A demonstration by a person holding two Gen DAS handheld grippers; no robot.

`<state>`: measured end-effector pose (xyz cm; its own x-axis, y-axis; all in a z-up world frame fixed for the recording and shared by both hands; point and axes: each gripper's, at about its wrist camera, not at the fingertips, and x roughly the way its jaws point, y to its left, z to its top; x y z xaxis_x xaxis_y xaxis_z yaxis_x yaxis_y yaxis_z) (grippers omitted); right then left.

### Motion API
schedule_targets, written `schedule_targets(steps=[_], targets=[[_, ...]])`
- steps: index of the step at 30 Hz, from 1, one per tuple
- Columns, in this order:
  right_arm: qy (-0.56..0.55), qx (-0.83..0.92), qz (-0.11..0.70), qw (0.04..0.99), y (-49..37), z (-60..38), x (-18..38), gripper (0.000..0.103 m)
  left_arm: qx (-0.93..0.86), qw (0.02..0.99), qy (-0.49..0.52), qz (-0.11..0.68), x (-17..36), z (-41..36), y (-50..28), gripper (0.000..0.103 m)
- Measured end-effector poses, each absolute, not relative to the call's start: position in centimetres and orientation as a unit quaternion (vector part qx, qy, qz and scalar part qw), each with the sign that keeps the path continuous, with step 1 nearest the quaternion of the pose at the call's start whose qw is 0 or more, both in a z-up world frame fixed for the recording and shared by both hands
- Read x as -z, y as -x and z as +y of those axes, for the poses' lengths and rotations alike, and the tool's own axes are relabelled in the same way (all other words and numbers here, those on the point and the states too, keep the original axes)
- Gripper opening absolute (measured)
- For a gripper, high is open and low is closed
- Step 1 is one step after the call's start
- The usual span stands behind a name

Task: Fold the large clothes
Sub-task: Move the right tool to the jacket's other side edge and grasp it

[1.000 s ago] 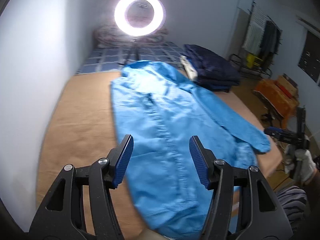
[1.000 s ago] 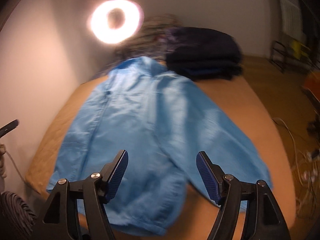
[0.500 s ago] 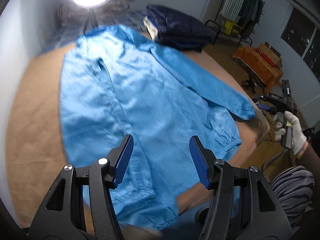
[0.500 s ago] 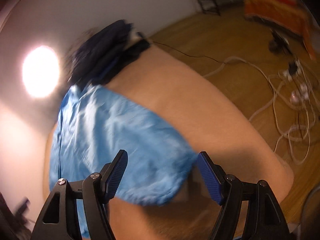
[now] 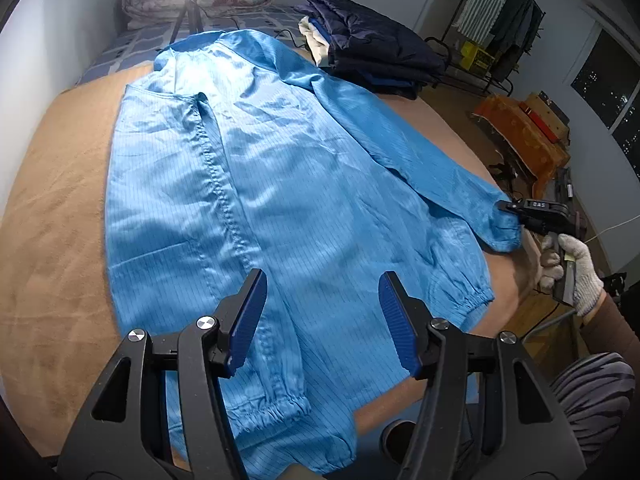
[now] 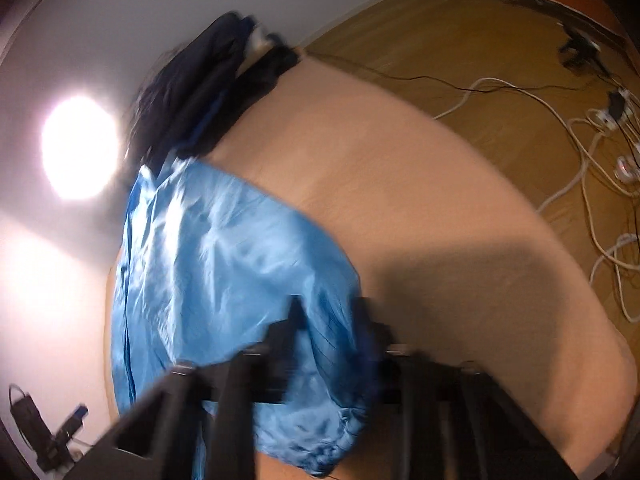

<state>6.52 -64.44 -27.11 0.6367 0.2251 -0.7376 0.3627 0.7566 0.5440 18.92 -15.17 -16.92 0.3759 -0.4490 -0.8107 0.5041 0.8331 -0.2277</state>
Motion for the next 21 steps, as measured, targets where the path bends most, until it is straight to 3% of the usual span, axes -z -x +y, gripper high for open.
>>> schedule_targets(steps=[1, 4, 12, 21], targets=[[-0.328, 0.038, 0.420, 0.845, -6.5, -63.8, 26.3, 0.003, 0.286, 0.830, -0.030, 0.477, 16.9, -15.1, -19.0, 0.060], [-0.289, 0.027, 0.400, 0.869, -5.8, -61.9, 23.8, 0.000, 0.283, 0.831, -0.023, 0.478, 17.0, -14.9, -19.5, 0.060], [-0.200, -0.090, 0.360, 0.907, -4.0, -53.5, 17.7, 0.000, 0.282, 0.831, 0.029, 0.478, 16.7, -13.9, -20.8, 0.060], [-0.104, -0.254, 0.405, 0.872, -4.2, -42.5, 16.9, 0.000, 0.271, 0.834, 0.090, 0.473, 16.0, -11.9, -21.7, 0.060]])
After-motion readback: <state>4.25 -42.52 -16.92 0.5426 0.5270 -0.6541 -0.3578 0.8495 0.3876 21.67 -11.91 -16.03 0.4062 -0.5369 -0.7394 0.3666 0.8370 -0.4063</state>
